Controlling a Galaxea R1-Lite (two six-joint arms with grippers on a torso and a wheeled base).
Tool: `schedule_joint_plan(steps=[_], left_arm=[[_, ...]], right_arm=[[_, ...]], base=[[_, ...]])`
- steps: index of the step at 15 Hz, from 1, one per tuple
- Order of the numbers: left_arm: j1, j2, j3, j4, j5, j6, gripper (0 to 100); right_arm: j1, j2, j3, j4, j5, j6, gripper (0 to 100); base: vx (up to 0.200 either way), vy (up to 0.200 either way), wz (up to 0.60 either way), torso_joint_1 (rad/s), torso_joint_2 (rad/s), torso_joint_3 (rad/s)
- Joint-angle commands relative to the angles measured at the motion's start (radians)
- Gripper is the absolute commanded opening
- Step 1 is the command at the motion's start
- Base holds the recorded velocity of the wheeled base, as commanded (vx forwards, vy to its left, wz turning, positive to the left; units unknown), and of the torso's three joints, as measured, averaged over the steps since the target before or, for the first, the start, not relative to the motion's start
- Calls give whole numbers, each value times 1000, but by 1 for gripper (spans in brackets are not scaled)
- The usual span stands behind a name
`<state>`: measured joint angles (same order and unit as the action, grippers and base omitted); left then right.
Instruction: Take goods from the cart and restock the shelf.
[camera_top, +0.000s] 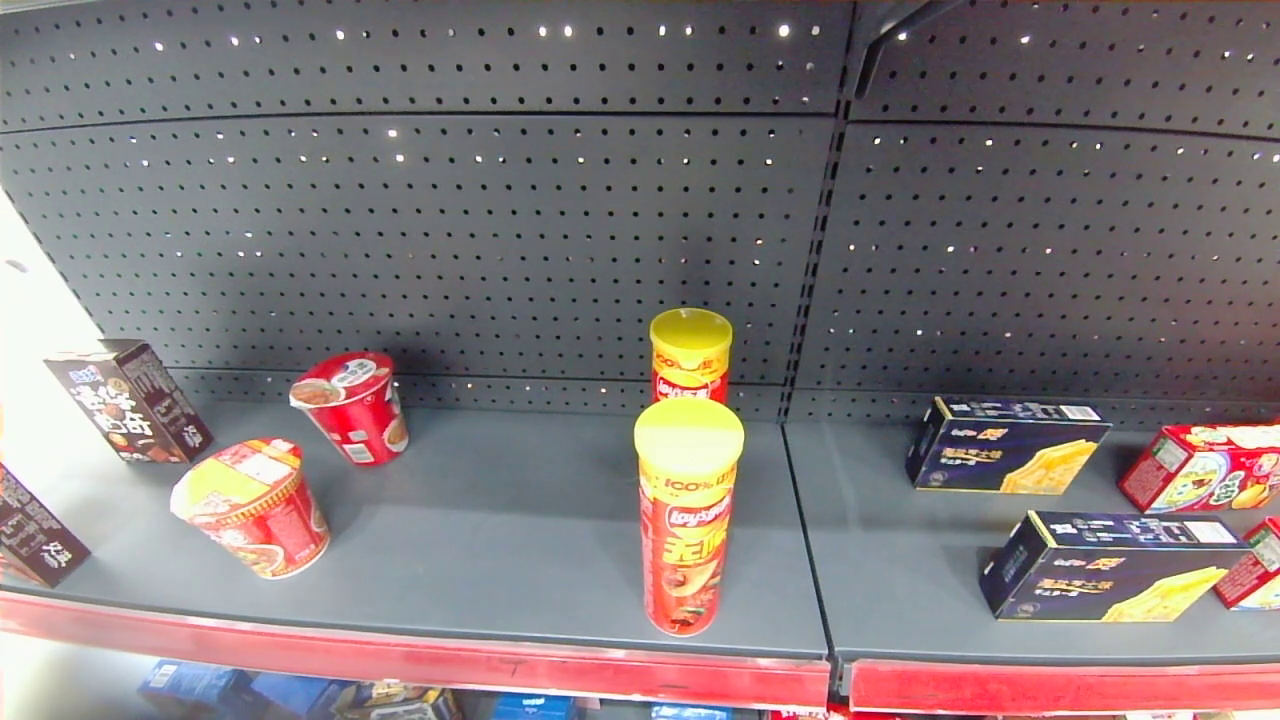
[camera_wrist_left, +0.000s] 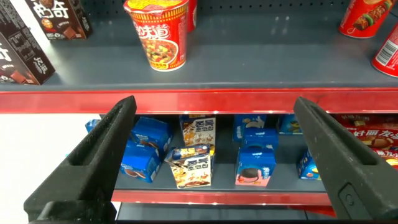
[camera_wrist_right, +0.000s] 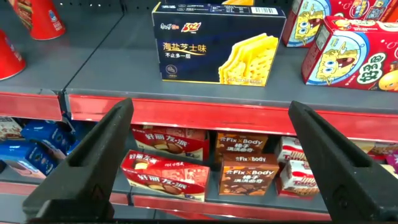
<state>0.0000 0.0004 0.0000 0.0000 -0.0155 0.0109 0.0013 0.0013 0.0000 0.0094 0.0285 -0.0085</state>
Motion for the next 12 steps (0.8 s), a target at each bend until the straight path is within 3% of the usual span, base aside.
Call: schedule_joint_plan(steps=[1,12], left_arm=[[0,0,0,0,0,0,100],[0,0,0,0,2,0,100]], right_arm=[[0,-1,0,0,1,-1,100],[0,-1,0,0,1,-1,100]], base=[[0,0,0,0,0,0],[0,0,0,0,0,0]])
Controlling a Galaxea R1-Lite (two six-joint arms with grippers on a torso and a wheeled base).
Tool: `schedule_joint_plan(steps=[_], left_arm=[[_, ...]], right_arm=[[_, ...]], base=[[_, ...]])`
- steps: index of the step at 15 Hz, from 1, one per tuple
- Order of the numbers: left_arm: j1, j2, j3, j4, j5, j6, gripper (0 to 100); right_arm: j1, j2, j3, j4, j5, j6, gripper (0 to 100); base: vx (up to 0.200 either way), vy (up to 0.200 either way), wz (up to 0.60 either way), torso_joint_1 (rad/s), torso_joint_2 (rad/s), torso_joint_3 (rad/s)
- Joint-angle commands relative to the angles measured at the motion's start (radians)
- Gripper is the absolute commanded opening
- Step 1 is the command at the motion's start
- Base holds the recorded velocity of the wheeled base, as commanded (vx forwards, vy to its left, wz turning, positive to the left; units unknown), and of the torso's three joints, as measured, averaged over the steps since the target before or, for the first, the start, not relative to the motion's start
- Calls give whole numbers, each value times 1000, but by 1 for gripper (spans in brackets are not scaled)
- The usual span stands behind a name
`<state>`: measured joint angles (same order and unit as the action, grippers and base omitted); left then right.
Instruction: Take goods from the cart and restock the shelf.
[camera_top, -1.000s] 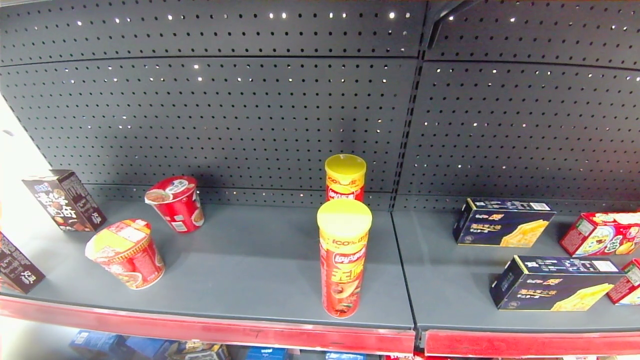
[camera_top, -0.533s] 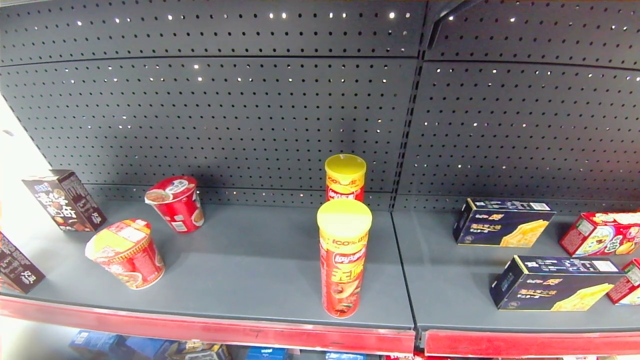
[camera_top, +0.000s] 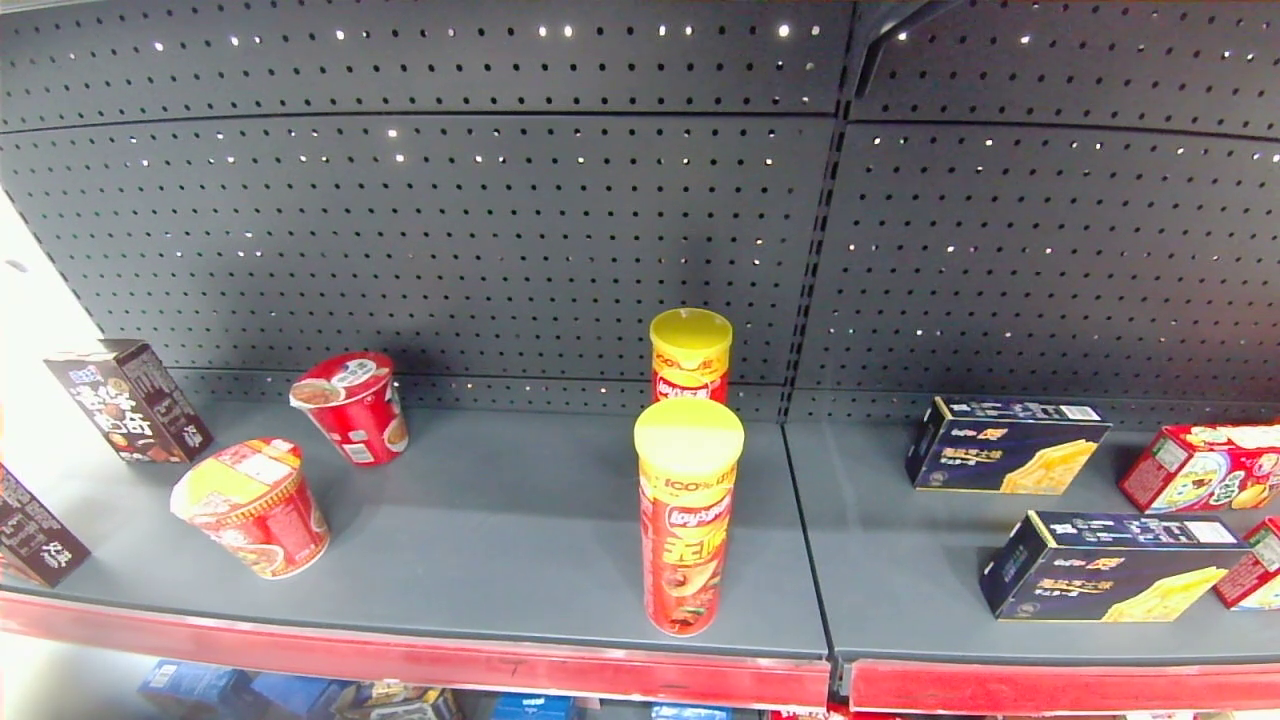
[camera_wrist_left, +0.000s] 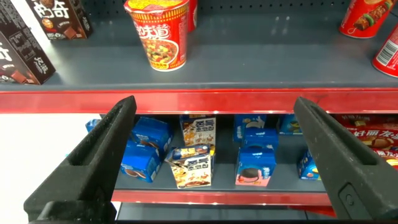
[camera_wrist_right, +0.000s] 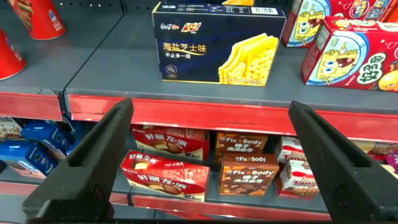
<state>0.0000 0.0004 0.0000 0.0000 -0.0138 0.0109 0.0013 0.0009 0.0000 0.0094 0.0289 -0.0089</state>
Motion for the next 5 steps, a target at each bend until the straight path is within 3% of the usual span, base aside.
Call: schedule_joint_plan(steps=[1,5], left_arm=[[0,0,0,0,0,0,100],[0,0,0,0,0,0,100]], right_arm=[[0,-1,0,0,0,0,100],[-1,-1,0,1,0,1,100]], base=[[0,0,0,0,0,0],[0,0,0,0,0,0]])
